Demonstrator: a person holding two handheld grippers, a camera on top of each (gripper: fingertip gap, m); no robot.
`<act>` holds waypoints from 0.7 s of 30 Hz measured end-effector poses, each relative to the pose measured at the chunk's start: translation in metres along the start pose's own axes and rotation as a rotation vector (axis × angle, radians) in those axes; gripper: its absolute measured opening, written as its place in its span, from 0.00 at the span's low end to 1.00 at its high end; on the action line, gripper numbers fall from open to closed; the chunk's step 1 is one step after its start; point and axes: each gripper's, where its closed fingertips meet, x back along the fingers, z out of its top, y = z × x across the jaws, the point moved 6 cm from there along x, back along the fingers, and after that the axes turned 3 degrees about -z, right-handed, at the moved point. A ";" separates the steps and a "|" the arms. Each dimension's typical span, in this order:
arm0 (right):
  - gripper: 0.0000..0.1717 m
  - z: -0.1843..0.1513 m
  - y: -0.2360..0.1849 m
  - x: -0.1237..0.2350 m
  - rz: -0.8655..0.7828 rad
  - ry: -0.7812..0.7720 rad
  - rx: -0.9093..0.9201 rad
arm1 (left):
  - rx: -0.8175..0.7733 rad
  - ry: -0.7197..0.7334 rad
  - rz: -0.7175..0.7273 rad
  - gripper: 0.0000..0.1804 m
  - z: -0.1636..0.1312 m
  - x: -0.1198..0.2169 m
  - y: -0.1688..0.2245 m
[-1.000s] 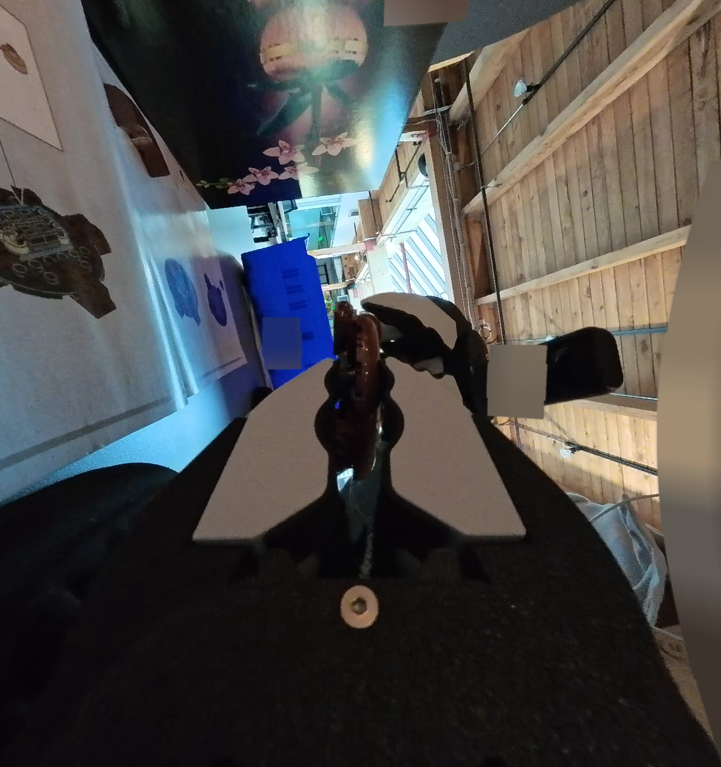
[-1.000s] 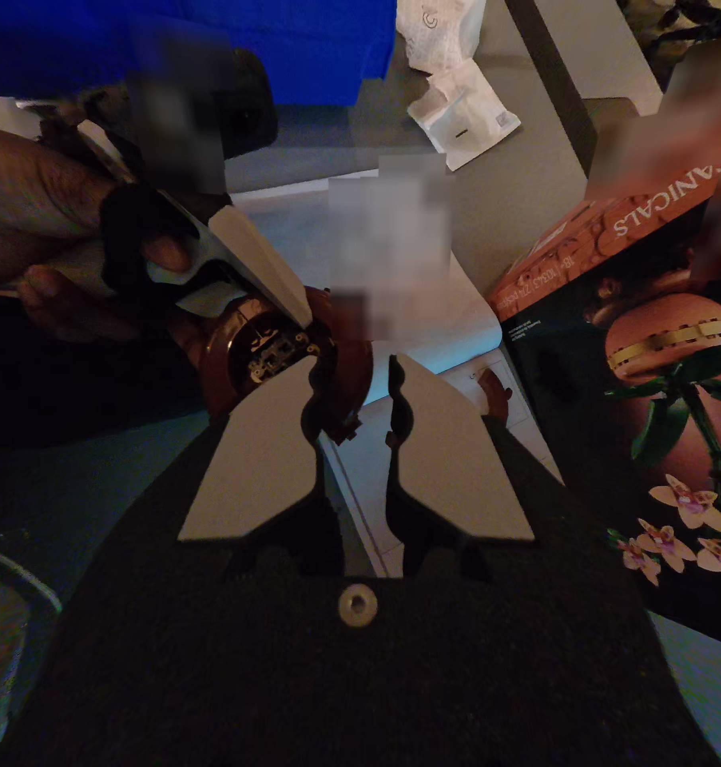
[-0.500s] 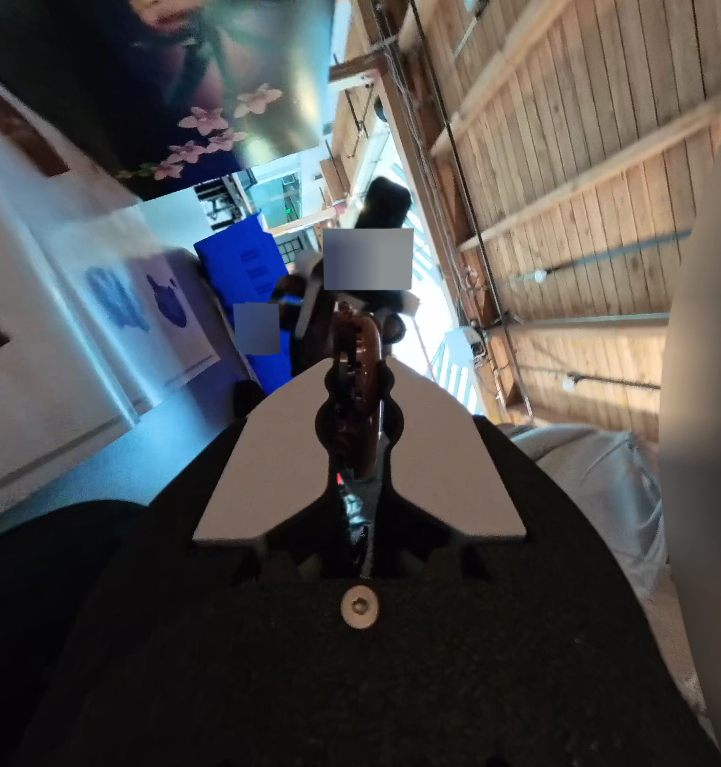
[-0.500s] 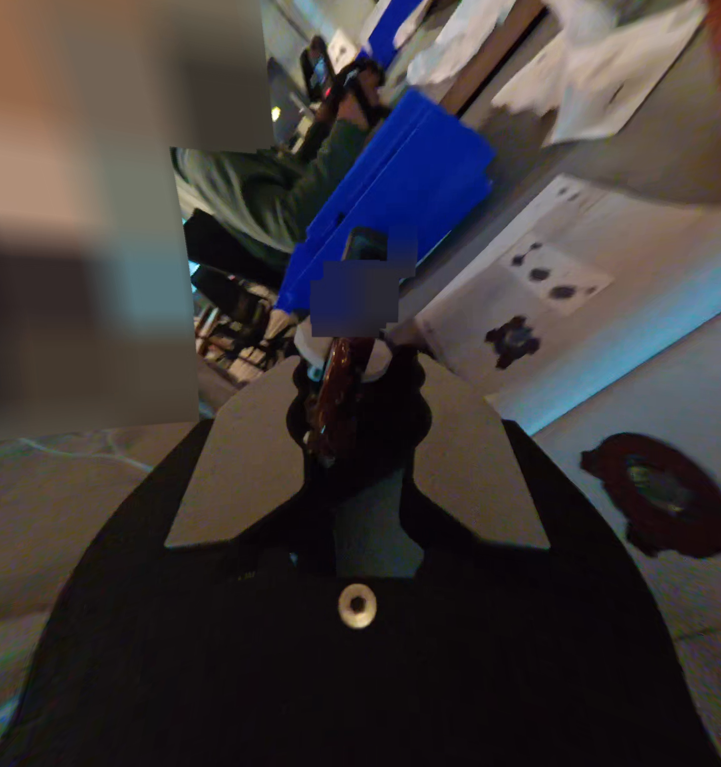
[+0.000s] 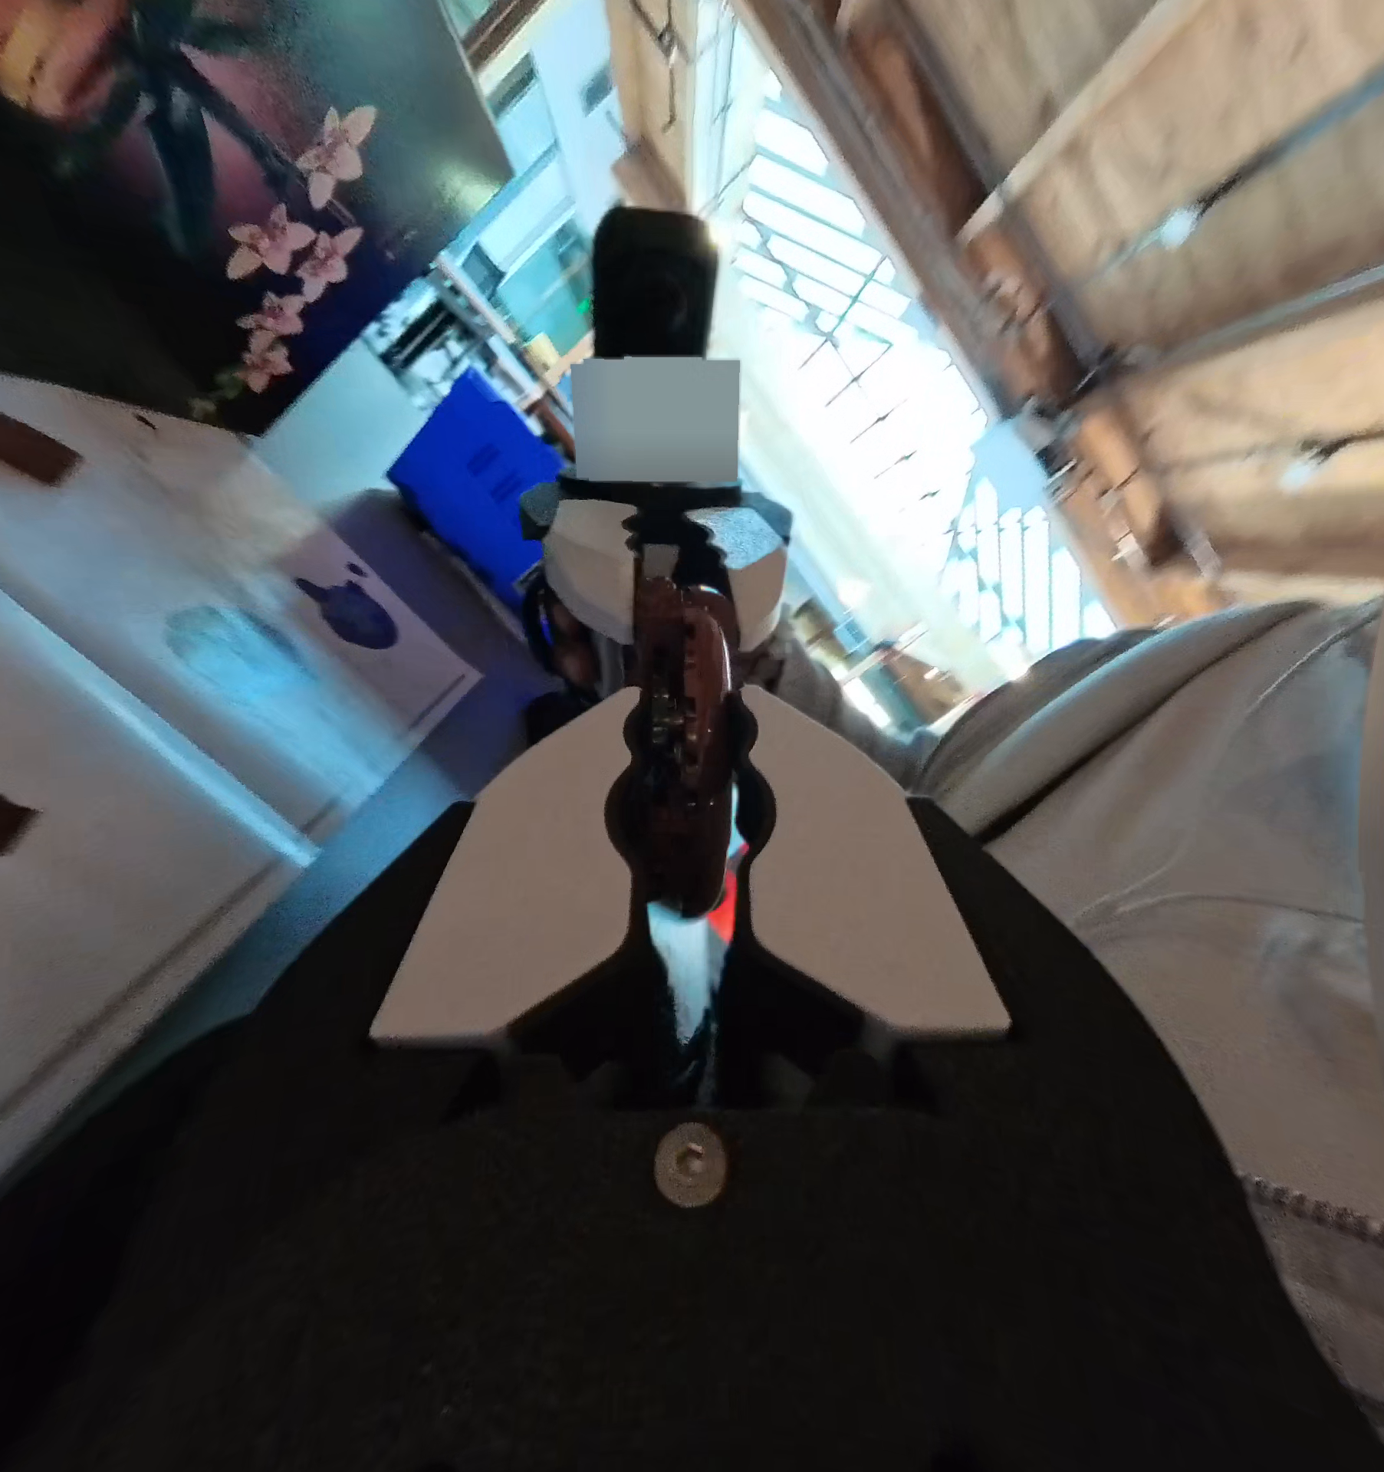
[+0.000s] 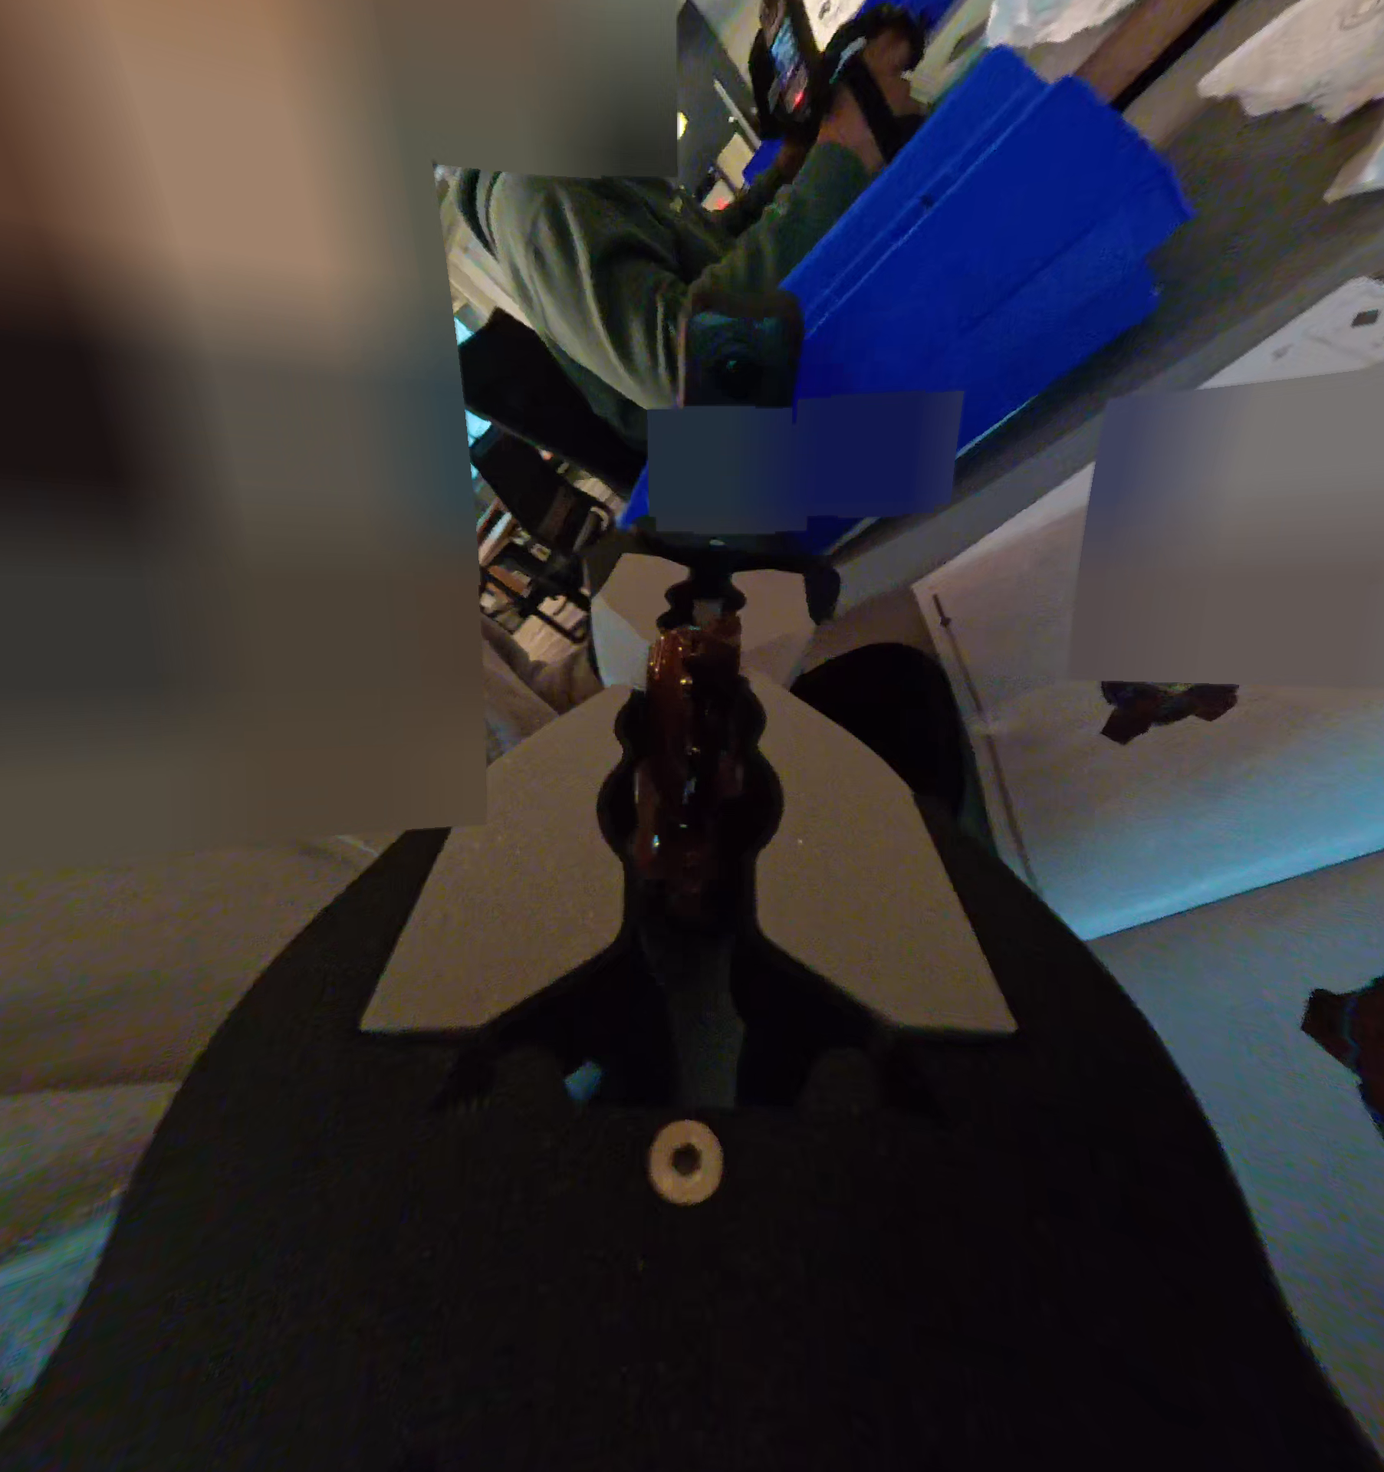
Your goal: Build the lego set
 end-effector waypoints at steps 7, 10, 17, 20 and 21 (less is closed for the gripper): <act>0.12 0.000 -0.008 0.001 -0.098 -0.136 0.092 | 0.057 -0.010 -0.025 0.09 -0.005 -0.001 0.000; 0.12 0.004 -0.009 0.000 -0.122 -0.155 0.090 | 0.084 0.029 -0.045 0.09 -0.003 -0.001 -0.001; 0.13 0.008 -0.010 -0.003 -0.080 -0.227 0.044 | 0.094 0.063 -0.069 0.09 -0.001 0.000 0.001; 0.16 0.006 -0.010 -0.011 -0.035 -0.251 -0.011 | 0.042 0.054 -0.072 0.09 0.001 -0.001 0.004; 0.15 0.006 -0.010 -0.011 -0.035 -0.240 -0.004 | 0.019 0.046 -0.062 0.09 0.001 -0.002 0.004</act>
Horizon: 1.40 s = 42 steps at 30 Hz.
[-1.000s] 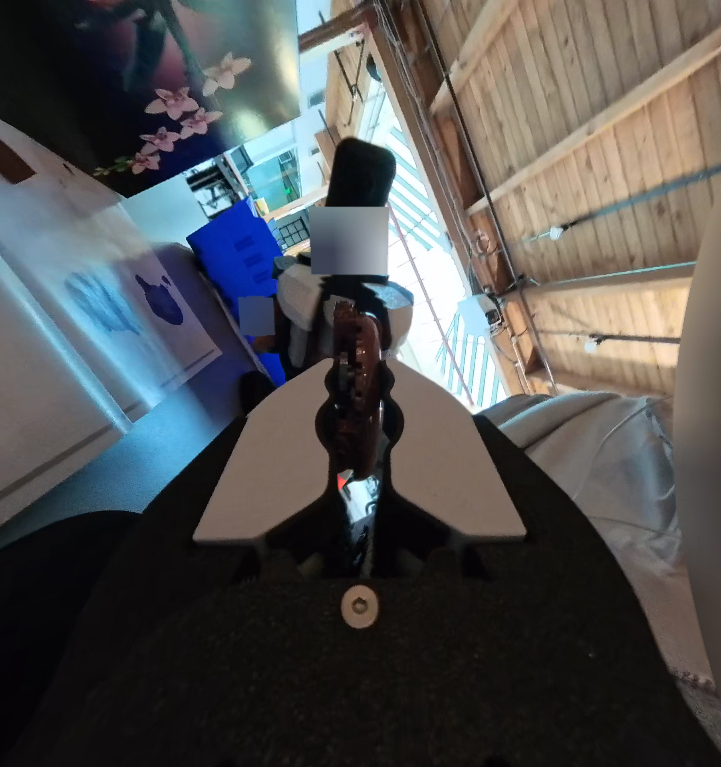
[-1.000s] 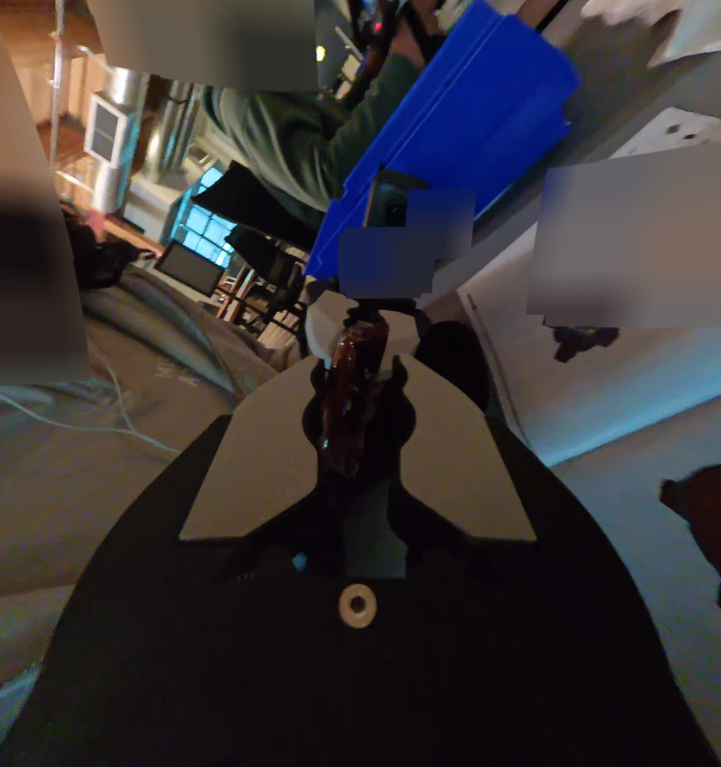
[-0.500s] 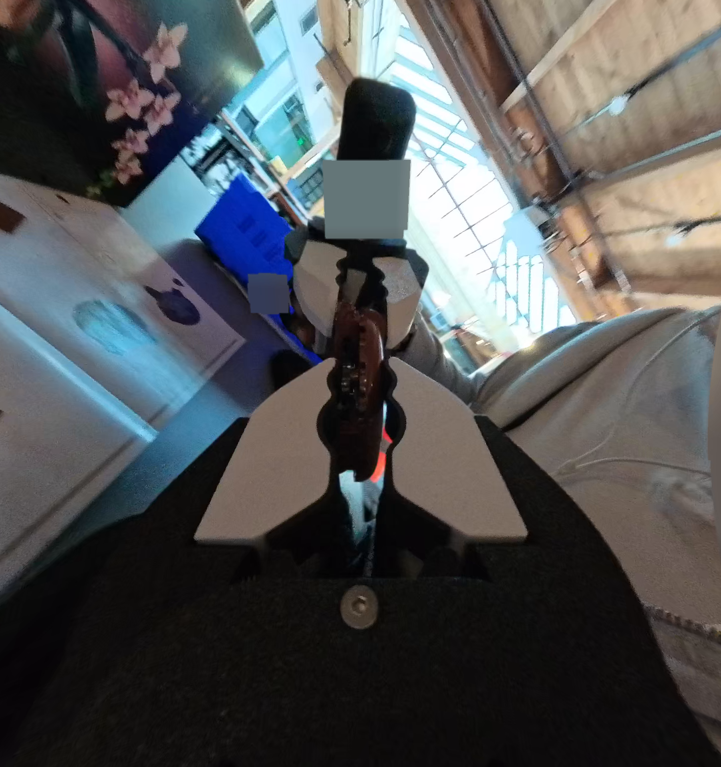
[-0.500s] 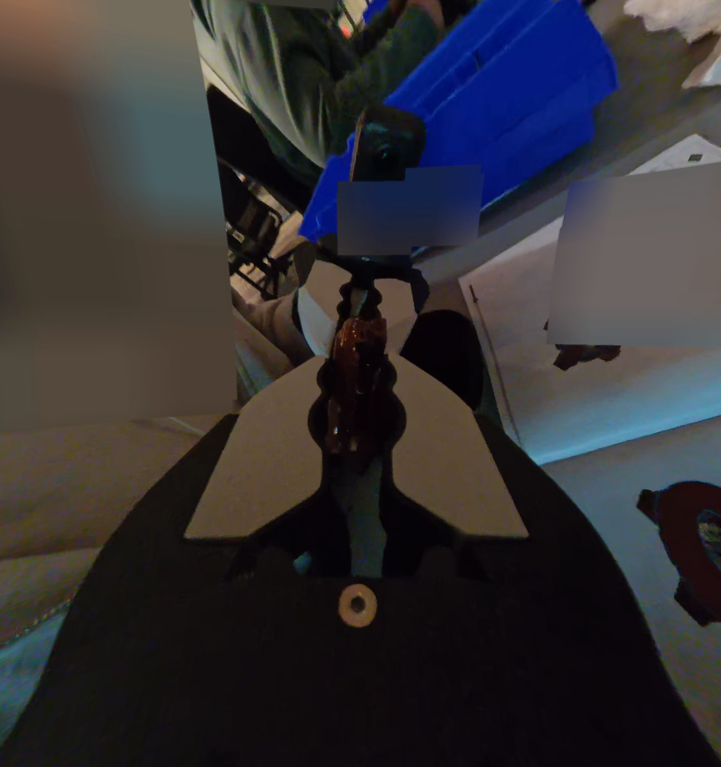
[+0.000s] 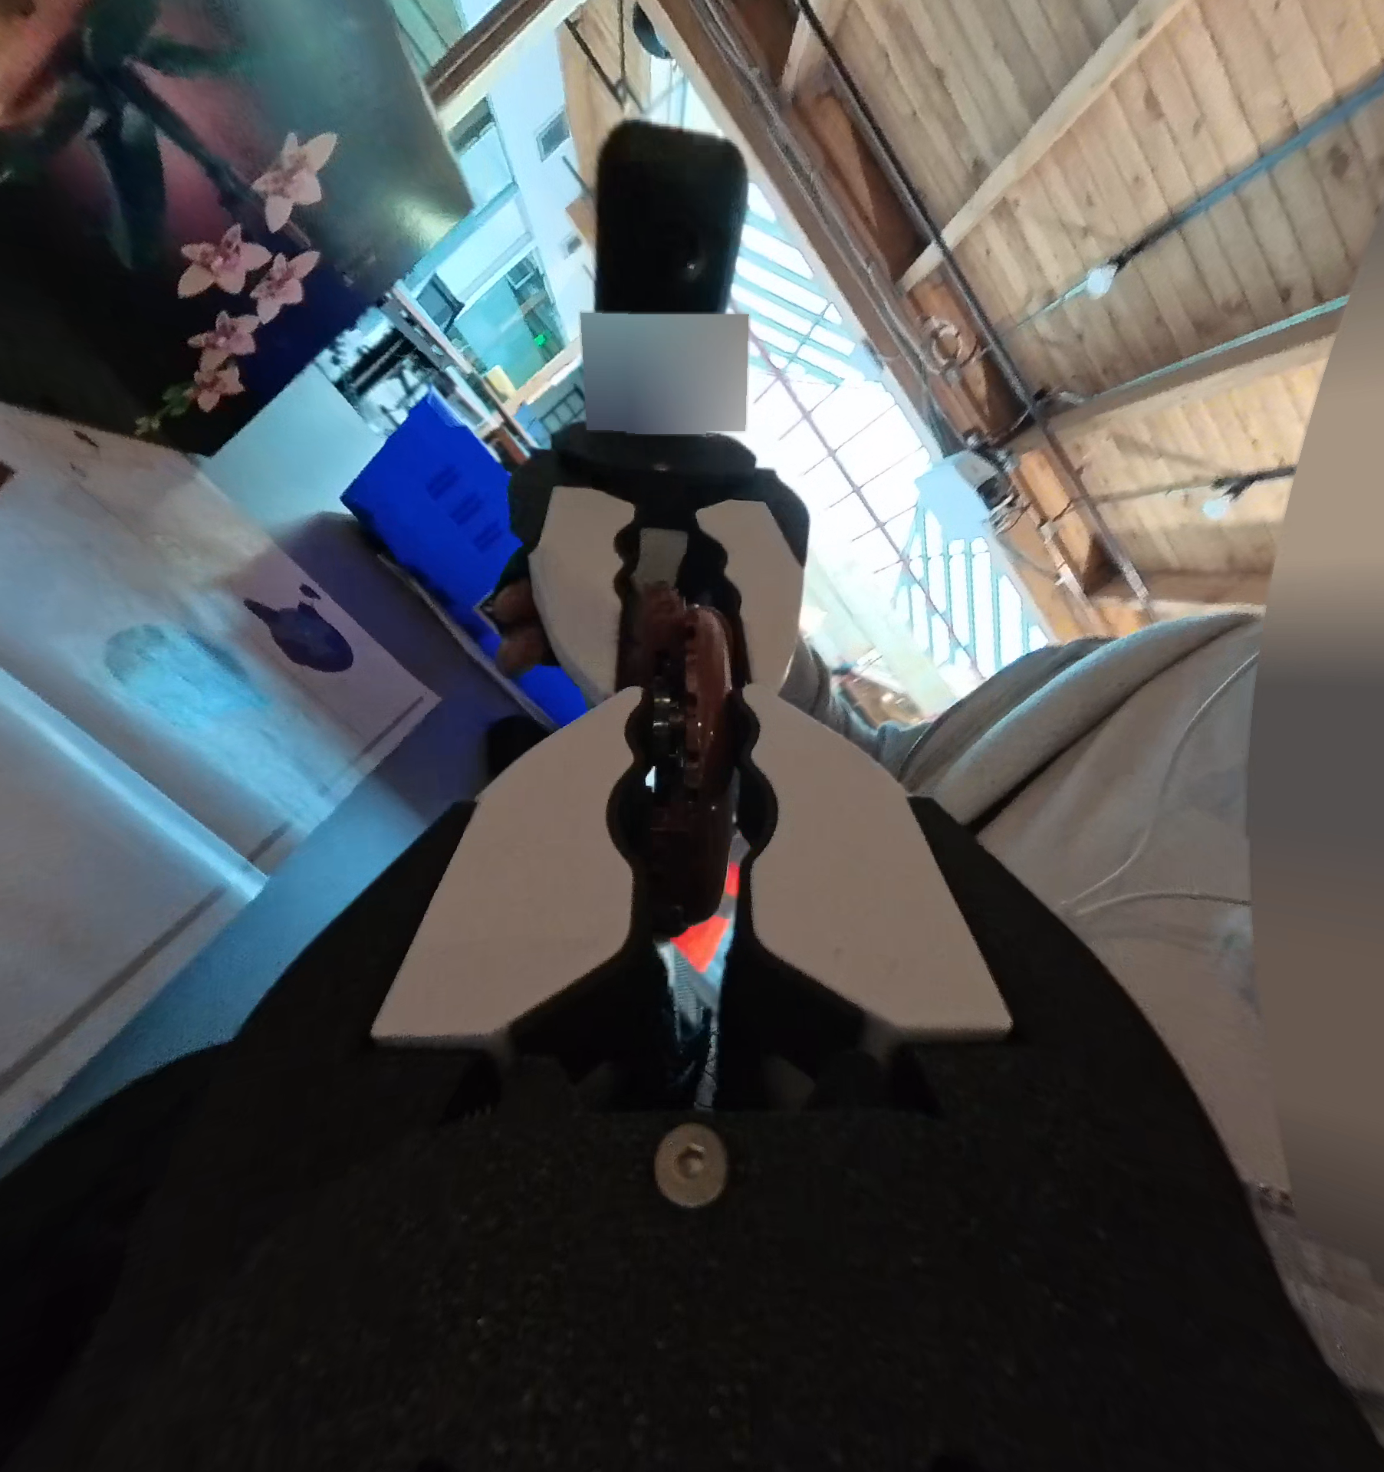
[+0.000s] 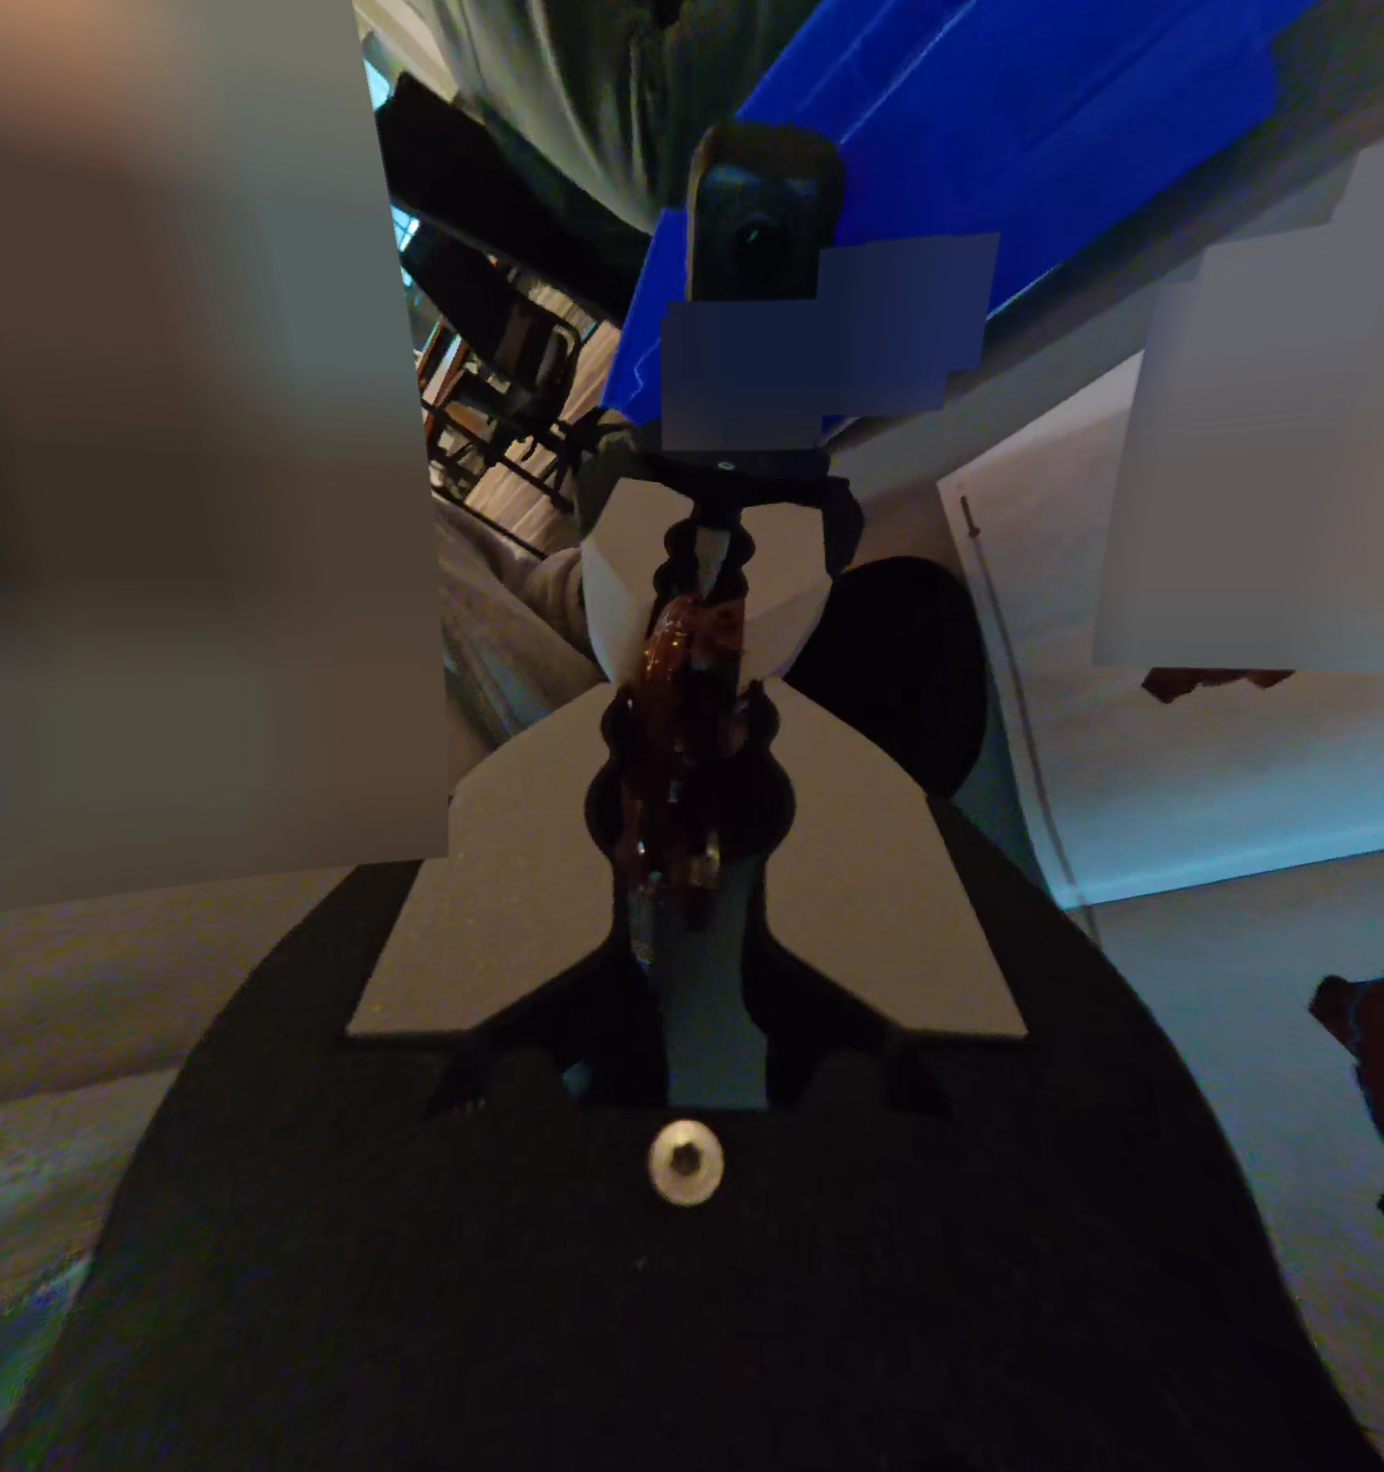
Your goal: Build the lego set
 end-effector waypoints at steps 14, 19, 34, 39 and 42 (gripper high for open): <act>0.18 0.006 -0.005 0.002 -0.038 -0.008 -0.006 | -0.045 -0.027 0.033 0.09 0.005 0.001 0.000; 0.25 0.011 -0.005 0.005 -0.032 0.005 -0.013 | 0.025 0.030 0.021 0.09 0.006 0.004 -0.005; 0.15 -0.129 -0.050 0.039 -0.519 -0.286 0.323 | -0.002 0.008 0.202 0.09 0.002 0.014 -0.018; 0.10 -0.190 -0.063 0.031 -0.587 -0.358 0.339 | -0.026 0.024 0.194 0.09 0.002 0.015 -0.015; 0.16 -0.203 -0.064 0.024 -0.638 -0.330 0.379 | -0.030 0.026 0.187 0.09 0.002 0.015 -0.016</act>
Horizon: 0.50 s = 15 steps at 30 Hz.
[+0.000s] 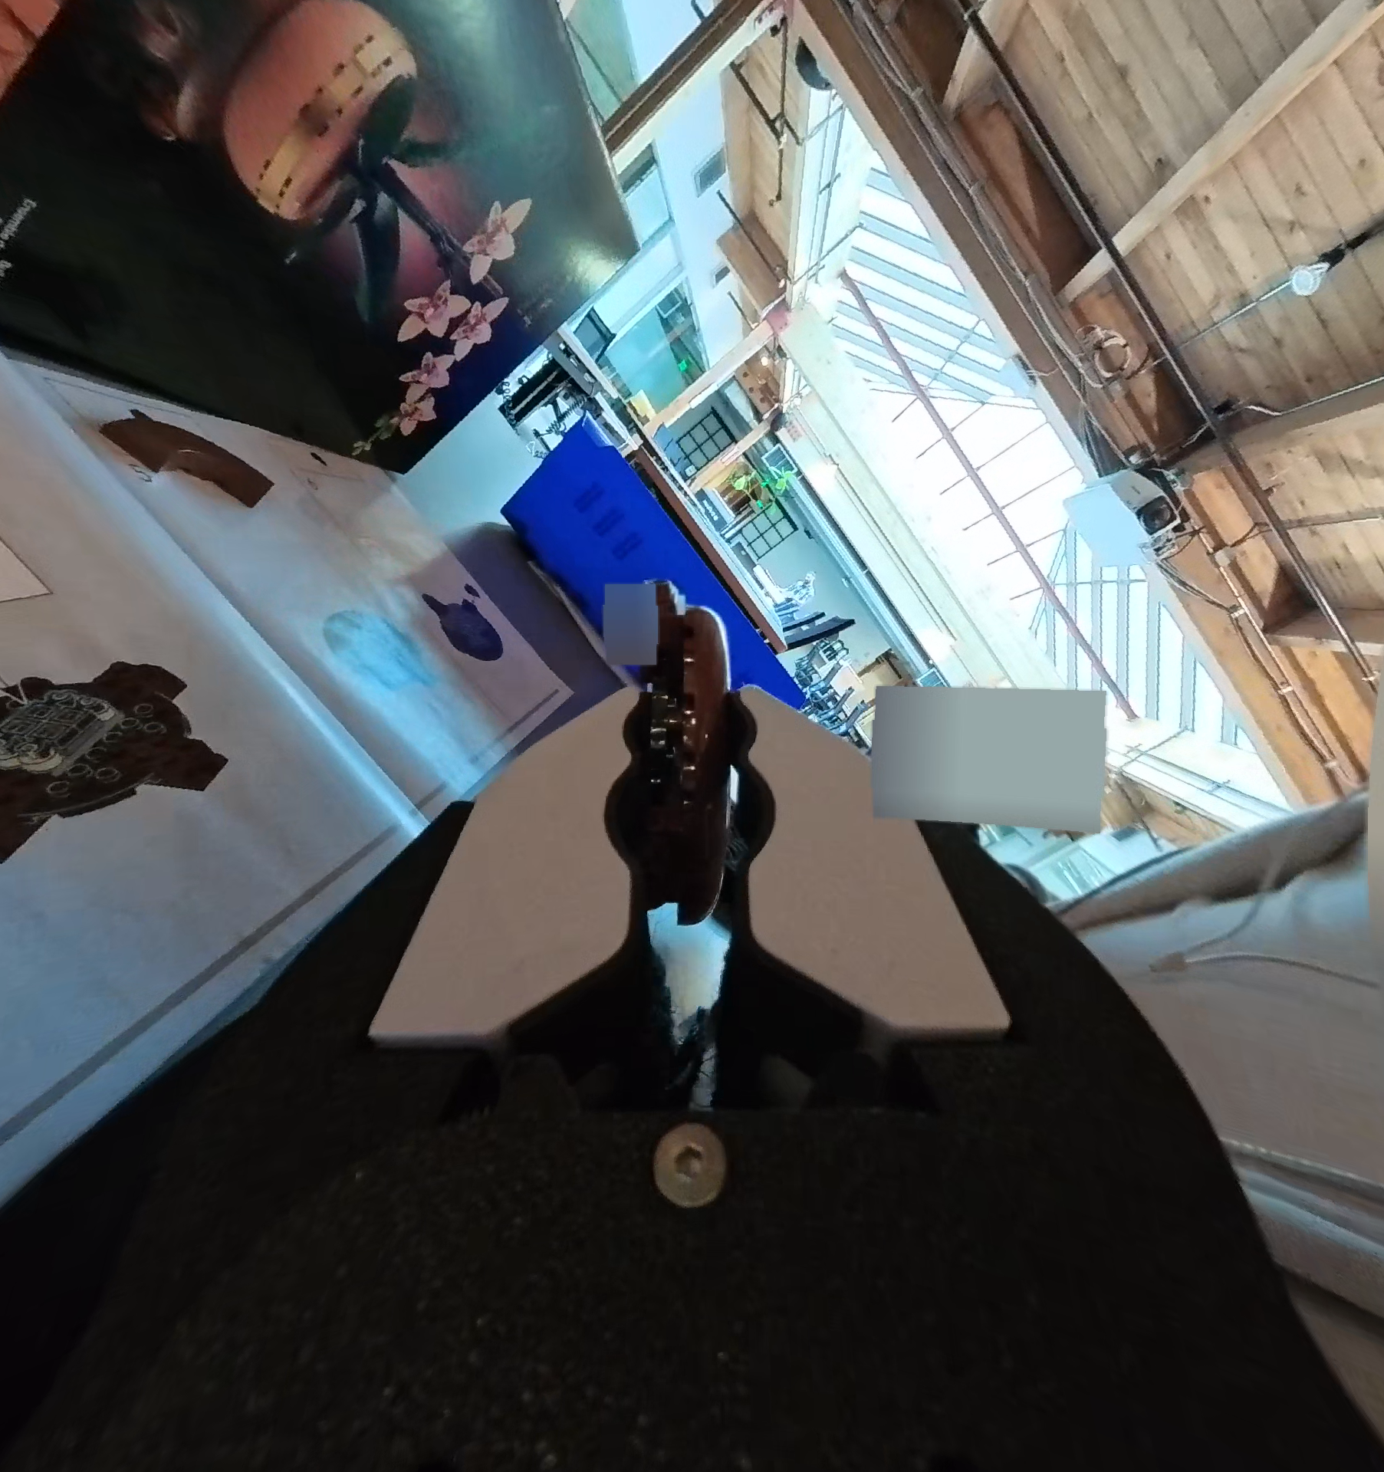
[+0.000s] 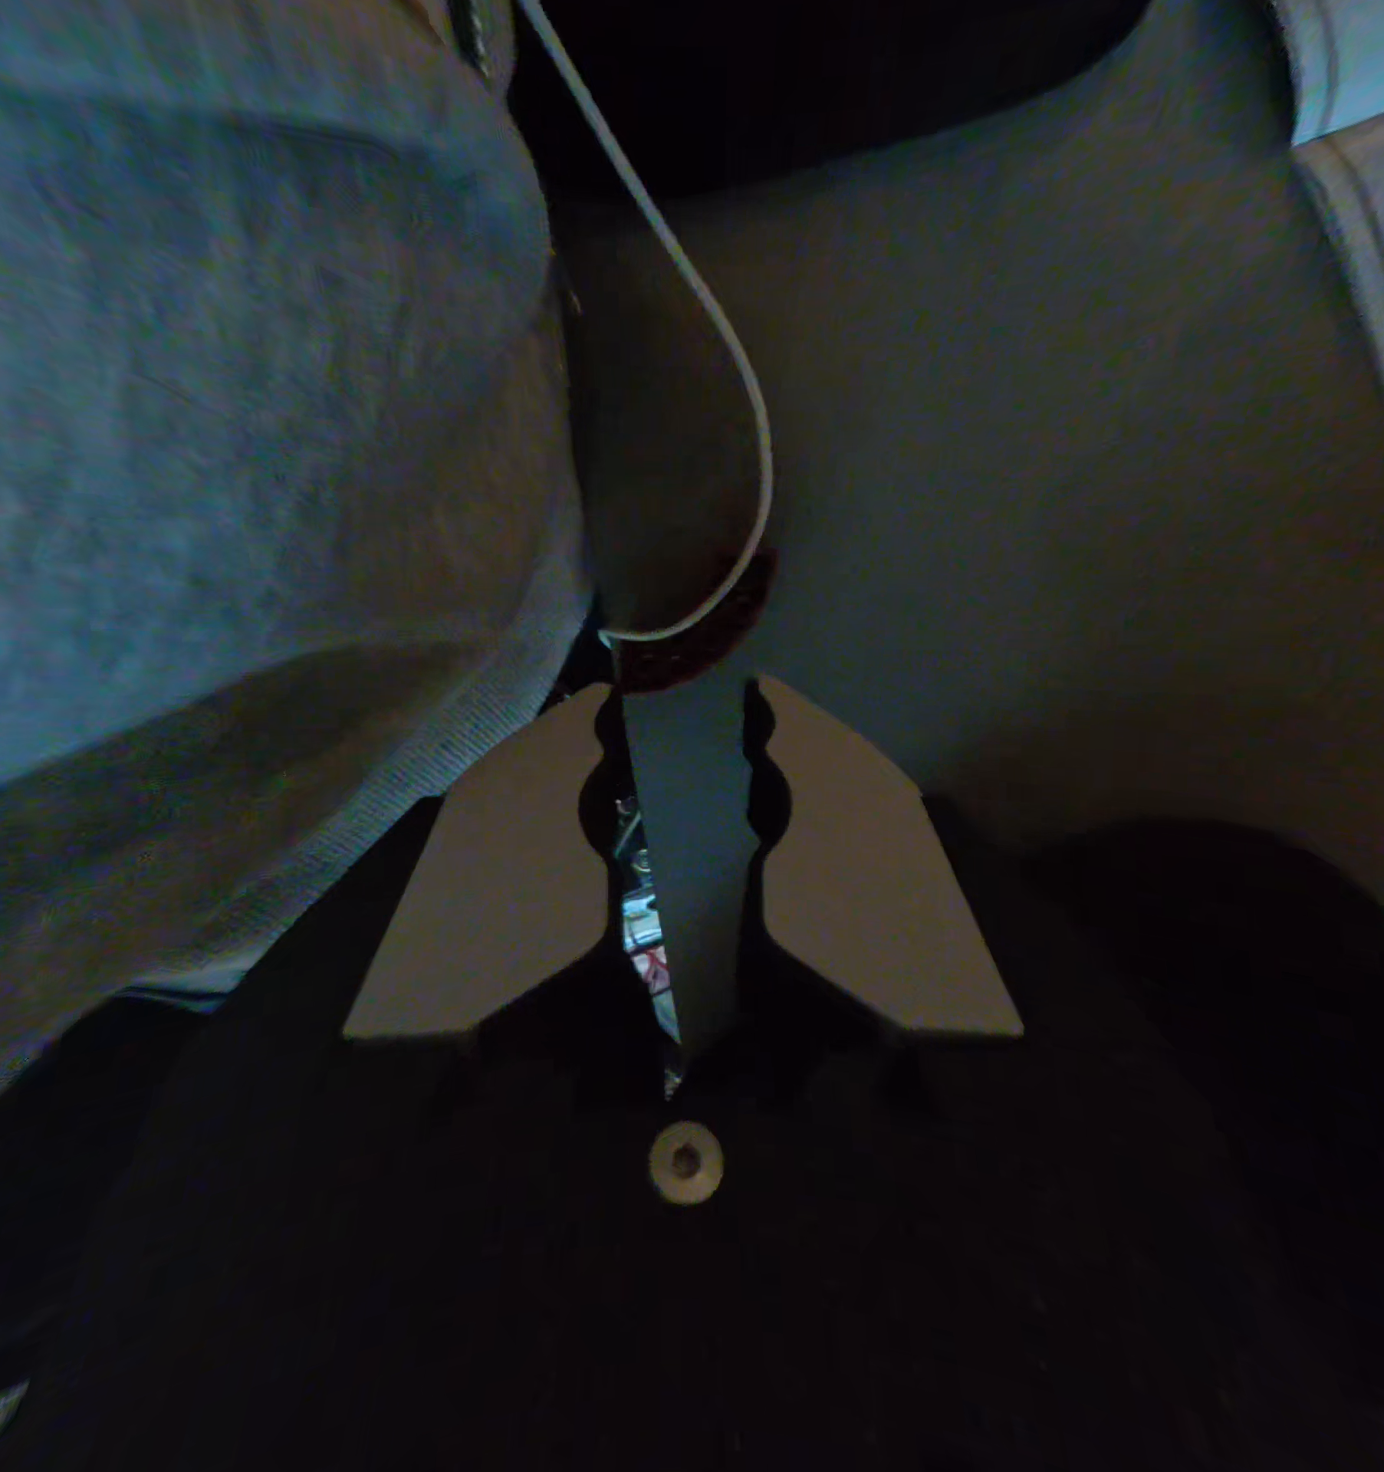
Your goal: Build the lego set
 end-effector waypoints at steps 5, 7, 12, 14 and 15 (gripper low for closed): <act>0.22 -0.008 -0.024 -0.007 -0.246 0.112 0.186 | -0.025 0.007 -0.012 0.09 -0.001 0.001 0.002; 0.21 -0.009 -0.032 -0.013 -0.362 0.100 0.302 | -0.034 0.009 -0.018 0.09 -0.001 0.002 0.004; 0.17 -0.006 -0.030 -0.021 -0.449 0.127 0.307 | -0.072 -0.007 -0.030 0.10 -0.004 0.001 0.007; 0.11 -0.008 -0.033 -0.028 -0.425 0.115 0.329 | -0.084 -0.012 -0.038 0.10 -0.005 0.001 0.008; 0.10 -0.008 -0.034 -0.028 -0.427 0.122 0.334 | -0.088 -0.011 -0.041 0.10 -0.005 0.002 0.009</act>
